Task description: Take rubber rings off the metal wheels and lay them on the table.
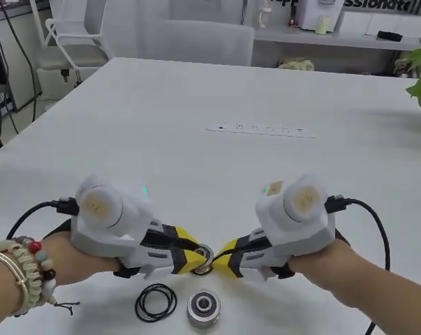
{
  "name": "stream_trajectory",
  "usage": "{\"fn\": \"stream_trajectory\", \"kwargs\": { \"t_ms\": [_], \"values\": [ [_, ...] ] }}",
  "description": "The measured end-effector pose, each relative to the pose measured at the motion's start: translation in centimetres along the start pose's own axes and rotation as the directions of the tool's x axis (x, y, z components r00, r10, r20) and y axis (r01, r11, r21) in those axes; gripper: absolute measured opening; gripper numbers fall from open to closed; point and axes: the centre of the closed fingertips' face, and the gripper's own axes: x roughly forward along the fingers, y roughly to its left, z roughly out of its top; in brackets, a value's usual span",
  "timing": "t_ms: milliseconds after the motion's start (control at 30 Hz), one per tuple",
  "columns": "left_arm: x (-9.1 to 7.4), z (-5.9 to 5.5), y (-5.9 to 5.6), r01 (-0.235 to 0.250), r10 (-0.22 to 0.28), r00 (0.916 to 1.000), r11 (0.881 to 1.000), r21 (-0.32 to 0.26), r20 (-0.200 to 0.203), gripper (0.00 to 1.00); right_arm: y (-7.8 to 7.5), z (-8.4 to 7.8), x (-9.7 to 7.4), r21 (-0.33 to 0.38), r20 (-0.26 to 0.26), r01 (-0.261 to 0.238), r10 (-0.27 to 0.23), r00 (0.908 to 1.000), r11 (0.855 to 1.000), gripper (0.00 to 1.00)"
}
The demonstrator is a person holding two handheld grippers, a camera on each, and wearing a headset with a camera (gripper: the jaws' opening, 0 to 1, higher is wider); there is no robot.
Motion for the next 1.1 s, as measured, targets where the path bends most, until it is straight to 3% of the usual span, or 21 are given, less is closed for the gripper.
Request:
{"fn": "stream_trajectory", "kwargs": {
  "t_ms": [200, 333, 667, 1100],
  "values": [
    [0.0, 0.0, 0.0, -0.001, 0.001, 1.0000, 1.000, 0.003, -0.001, 0.08, -0.3, 0.0, 0.0, 0.136, 0.009, -0.003, 0.002, 1.0000, 0.991, 0.00],
    [0.0, 0.0, 0.0, -0.001, 0.001, 1.0000, 1.000, 0.009, -0.002, 0.08, -0.5, -0.1, -0.2, 0.271, 0.028, -0.021, 0.014, 0.9995, 0.962, 0.00],
    [0.0, 0.0, 0.0, -0.001, 0.001, 1.0000, 1.000, 0.008, -0.002, 0.08, -1.0, 1.0, -0.9, 0.382, 0.108, -0.049, 0.008, 0.9941, 0.923, 0.00],
    [0.0, 0.0, 0.0, -0.005, 0.005, 0.9999, 1.000, 0.014, 0.009, 0.08, -0.5, 1.7, -0.9, 0.340, 0.098, -0.046, 0.014, 0.9951, 0.939, 0.00]
  ]
}}
